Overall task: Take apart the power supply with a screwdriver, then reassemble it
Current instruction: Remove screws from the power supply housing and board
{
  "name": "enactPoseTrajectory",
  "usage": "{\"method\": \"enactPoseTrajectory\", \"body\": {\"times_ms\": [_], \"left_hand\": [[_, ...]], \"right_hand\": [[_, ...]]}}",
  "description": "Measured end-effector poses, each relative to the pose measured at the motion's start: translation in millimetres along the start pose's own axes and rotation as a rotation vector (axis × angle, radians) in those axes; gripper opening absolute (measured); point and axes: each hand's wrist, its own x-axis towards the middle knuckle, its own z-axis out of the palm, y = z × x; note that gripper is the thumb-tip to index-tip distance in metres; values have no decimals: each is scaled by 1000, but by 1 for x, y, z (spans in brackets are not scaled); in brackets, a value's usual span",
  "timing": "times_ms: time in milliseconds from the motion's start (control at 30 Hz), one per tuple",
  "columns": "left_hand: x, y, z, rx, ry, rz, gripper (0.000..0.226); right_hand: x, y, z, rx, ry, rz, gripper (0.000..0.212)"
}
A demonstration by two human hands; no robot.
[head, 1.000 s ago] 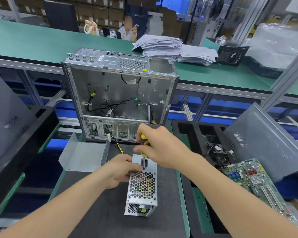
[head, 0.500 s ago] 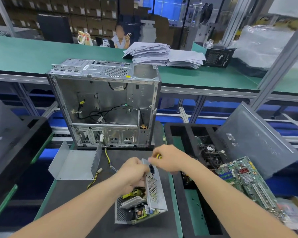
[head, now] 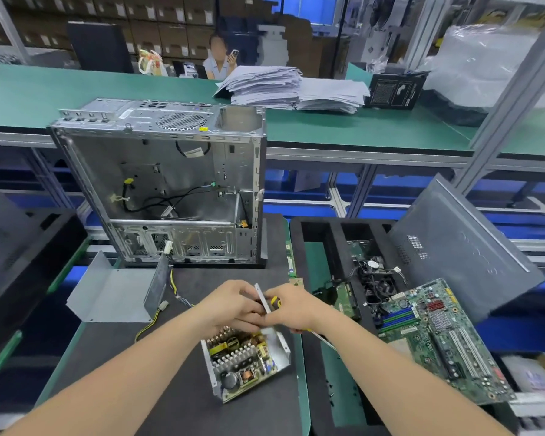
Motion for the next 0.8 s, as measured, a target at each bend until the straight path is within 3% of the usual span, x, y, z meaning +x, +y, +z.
{"method": "enactPoseTrajectory", "body": {"times_ms": [67, 167, 233, 500, 700, 800], "left_hand": [[2, -6, -9, 139, 86, 40, 27], [4, -22, -23, 659, 376, 173, 23], [0, -35, -28, 790, 386, 158, 14], [-9, -50, -42, 894, 371, 48, 13], [-3, -35, -65, 693, 126, -78, 18], [11, -39, -68, 679, 228, -56, 20]], "right_hand": [[7, 6, 4, -69, 22, -40, 24], [17, 14, 1, -189, 4, -70, 29], [25, 14, -3, -235, -44, -113, 27], [55, -11, -4, -379, -51, -247, 41], [66, -33, -5, -587, -33, -243, 43], [68, -40, -5, -580, -33, -231, 45]]}}
